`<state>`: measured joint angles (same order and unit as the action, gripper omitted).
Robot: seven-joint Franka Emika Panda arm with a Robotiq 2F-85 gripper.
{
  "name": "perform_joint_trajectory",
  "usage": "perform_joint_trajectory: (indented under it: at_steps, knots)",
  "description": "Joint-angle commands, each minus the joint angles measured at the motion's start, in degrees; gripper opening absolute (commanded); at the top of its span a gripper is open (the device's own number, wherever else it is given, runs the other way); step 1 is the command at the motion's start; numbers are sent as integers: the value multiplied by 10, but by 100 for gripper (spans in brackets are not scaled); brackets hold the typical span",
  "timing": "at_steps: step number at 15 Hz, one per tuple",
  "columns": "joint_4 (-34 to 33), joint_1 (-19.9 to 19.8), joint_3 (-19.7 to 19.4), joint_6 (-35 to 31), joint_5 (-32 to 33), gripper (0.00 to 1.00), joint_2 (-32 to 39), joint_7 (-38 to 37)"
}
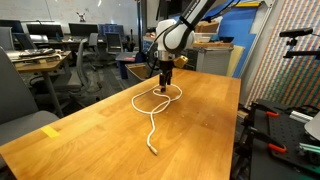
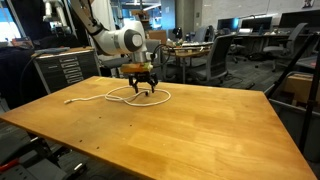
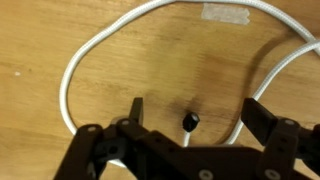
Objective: Tie a loose knot using the cable
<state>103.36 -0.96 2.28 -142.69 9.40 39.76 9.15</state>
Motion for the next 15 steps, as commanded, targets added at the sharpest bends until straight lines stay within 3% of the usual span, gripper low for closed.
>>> perform_joint_trajectory:
  at_steps: [1,4,5,6,8,15]
  knots:
    - [-18,-80,33,13,-56,100,-2,118]
    - [-33,-94,-3,15,-52,100,4,108]
    - [-32,-81,-27,-3,-34,100,7,72]
    - [-20,-91,-8,6,-45,100,0,100]
    - [-22,-94,-23,6,-42,100,1,96]
    - [-55,-86,-15,3,-58,100,60,65]
